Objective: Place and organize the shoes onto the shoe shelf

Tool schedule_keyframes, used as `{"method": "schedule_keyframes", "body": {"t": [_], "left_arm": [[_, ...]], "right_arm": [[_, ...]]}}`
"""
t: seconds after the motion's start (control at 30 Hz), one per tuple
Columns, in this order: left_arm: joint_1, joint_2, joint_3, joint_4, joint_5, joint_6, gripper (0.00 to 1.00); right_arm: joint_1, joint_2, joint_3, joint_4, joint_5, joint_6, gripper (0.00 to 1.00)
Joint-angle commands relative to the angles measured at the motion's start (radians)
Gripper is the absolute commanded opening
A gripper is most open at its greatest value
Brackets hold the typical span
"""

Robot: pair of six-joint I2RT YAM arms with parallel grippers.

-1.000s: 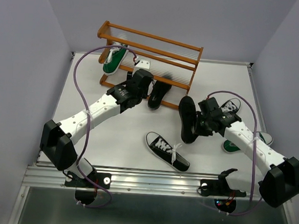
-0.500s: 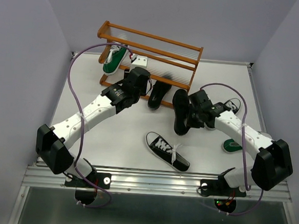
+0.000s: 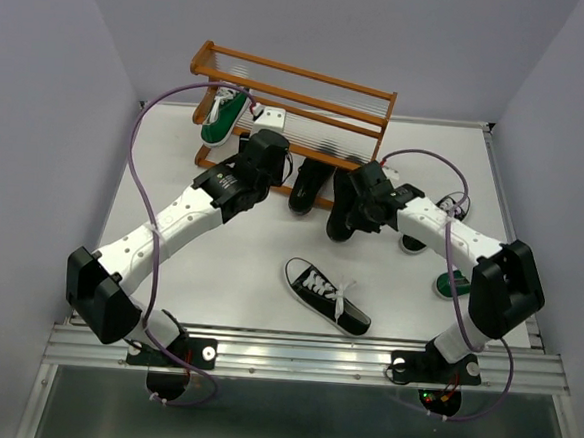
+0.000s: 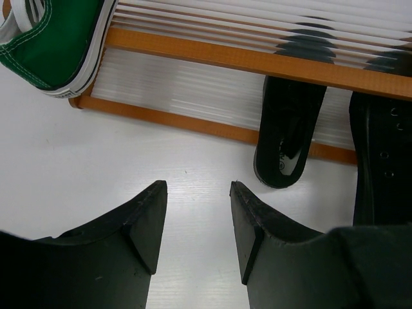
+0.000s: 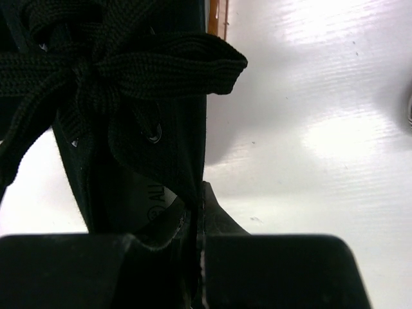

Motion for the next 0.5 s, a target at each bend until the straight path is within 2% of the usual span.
{"method": "schedule_keyframes", "body": {"t": [0.0,0.47], "left_arm": [[0.004,-0.066,0.008,0.006,-0.026,0.021,0.55],[0.014,-0.115,-0.034,0.008,-0.02,0.042,0.55]], "right_arm": [[0.015,0.029,0.108,0.124,0.091,0.069,0.01],[0.024,0.207,0.225,0.122,0.295,0.142,0.01]]}}
